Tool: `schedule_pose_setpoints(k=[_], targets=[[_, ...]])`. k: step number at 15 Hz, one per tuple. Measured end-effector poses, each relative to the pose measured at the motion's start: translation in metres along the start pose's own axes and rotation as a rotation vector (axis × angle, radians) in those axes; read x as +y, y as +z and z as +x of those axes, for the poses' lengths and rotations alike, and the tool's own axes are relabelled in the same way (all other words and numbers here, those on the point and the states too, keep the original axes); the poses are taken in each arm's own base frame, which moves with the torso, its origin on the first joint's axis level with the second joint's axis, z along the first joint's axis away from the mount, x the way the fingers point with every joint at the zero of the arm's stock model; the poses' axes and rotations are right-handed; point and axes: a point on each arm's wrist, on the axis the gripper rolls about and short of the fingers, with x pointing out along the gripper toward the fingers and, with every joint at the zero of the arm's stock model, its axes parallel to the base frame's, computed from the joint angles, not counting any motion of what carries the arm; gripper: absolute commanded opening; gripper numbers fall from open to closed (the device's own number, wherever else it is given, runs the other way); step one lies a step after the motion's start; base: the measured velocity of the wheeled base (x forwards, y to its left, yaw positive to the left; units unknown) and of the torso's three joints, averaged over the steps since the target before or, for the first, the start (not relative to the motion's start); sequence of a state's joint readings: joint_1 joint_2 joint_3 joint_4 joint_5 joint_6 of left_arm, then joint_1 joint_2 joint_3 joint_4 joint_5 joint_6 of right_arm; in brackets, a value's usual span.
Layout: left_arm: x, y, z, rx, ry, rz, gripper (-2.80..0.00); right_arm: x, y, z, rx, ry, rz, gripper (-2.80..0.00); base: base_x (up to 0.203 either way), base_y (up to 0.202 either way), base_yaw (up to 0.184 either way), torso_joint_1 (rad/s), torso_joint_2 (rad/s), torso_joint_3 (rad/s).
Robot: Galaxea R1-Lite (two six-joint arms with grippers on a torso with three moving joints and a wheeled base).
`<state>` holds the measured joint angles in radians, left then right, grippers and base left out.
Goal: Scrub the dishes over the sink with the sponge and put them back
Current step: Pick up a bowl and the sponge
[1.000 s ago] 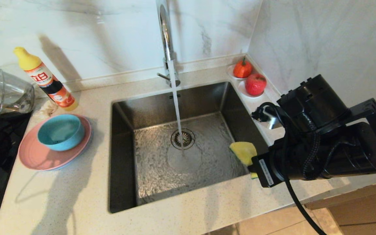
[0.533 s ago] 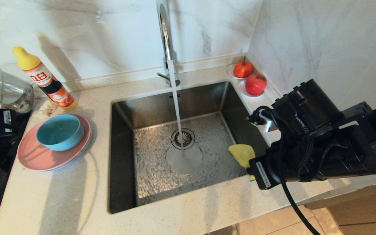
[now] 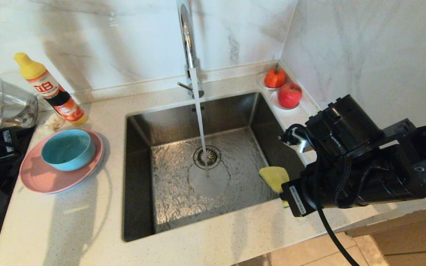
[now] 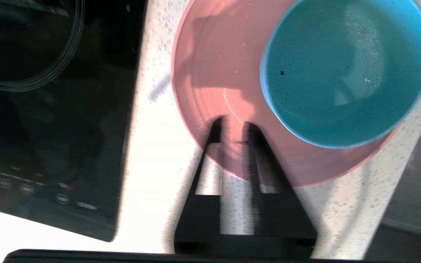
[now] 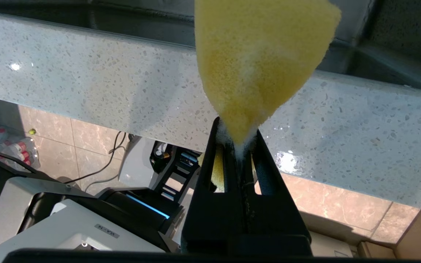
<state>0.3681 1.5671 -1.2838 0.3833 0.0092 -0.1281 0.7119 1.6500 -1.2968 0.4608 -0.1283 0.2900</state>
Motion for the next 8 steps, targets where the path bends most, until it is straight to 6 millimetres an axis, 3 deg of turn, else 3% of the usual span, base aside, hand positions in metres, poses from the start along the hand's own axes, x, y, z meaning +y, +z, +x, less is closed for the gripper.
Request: schedule_pose_setpoints(k=[8], targets=[[0.001, -0.008, 0.026, 0.116, -0.037, -0.125, 0.0, 0.0, -0.001, 0.001, 0.006, -0.002, 0.0, -2.8, 0.0, 0.0, 0.0, 0.0, 0.0, 0.0]])
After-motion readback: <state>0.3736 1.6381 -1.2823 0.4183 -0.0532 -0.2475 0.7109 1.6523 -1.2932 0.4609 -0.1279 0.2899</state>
